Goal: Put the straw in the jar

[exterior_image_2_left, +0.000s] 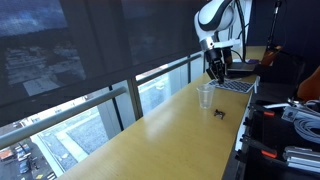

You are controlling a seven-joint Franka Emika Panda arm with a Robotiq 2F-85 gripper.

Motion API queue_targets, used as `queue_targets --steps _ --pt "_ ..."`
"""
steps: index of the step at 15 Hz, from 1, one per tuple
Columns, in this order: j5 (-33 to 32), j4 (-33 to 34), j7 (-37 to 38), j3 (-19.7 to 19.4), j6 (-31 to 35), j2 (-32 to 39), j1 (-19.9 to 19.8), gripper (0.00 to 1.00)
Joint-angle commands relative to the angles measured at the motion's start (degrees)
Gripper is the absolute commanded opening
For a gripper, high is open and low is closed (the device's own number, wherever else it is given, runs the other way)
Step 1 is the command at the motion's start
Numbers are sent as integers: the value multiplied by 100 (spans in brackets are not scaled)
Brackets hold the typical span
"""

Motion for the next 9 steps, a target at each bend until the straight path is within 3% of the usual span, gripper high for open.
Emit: queue_targets --steps 1,9 --pt "193 204 -74 124 -258 120 -63 3" --pt "205 304 -94 124 -332 173 -122 3"
